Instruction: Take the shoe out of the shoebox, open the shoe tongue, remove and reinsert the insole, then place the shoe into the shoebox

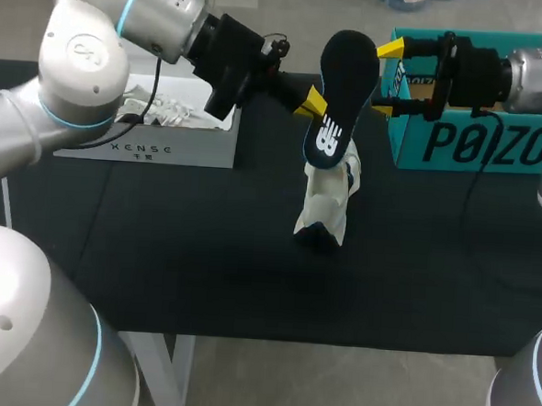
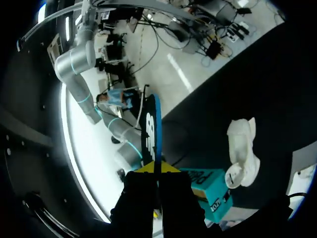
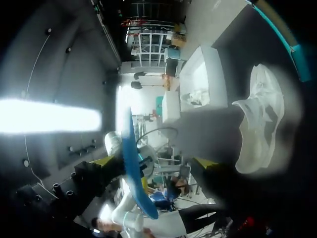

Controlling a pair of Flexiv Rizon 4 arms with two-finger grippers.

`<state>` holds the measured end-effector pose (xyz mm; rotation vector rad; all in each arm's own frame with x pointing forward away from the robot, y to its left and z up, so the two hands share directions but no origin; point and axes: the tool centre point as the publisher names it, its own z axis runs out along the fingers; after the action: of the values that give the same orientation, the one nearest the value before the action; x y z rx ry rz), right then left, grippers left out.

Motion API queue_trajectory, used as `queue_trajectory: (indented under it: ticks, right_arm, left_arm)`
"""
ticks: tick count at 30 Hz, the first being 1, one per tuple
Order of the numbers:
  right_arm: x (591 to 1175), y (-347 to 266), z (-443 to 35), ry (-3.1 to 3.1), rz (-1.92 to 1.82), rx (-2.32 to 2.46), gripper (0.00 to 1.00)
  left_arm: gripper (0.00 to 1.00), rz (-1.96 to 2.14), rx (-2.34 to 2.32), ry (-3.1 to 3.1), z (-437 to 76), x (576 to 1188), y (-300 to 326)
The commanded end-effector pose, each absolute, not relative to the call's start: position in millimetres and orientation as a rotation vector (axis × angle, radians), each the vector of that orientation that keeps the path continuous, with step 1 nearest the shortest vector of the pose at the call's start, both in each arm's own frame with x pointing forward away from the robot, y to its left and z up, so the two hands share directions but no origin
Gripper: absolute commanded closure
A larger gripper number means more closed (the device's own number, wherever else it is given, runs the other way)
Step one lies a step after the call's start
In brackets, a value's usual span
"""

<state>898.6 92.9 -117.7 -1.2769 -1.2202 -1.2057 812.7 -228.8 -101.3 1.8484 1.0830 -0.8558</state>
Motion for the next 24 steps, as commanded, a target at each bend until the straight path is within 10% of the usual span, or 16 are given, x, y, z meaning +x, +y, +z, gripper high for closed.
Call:
queue_trajectory:
  ticks: [1, 24]
  right_arm:
    - [889.7, 98.6, -116.7, -1.188, -1.289, -1.302, 0.0]
    - [883.7, 104.0, -123.6, -1.202, -1.282, -1.296, 0.06]
  left_arm:
    - [1.0, -0.422, 1.678, 0.67, -109.9, 809.8, -235.5]
    - [1.0, -0.686, 1.511, 1.138, -132.6, 790.4, -241.0]
